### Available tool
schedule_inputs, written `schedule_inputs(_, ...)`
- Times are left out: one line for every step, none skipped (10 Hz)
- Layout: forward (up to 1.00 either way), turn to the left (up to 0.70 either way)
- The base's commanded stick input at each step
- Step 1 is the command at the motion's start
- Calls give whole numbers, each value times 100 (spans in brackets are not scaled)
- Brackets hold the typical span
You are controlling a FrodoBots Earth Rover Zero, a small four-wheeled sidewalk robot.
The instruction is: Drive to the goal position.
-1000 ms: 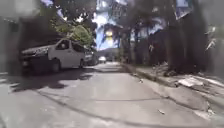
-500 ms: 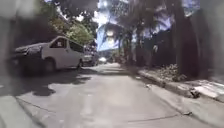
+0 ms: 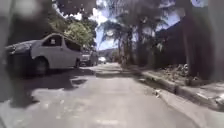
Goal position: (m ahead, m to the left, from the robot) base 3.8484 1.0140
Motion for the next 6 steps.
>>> schedule_inputs(98, 0)
schedule_inputs(98, 0)
schedule_inputs(98, 0)
schedule_inputs(98, 0)
schedule_inputs(98, 0)
schedule_inputs(98, 0)
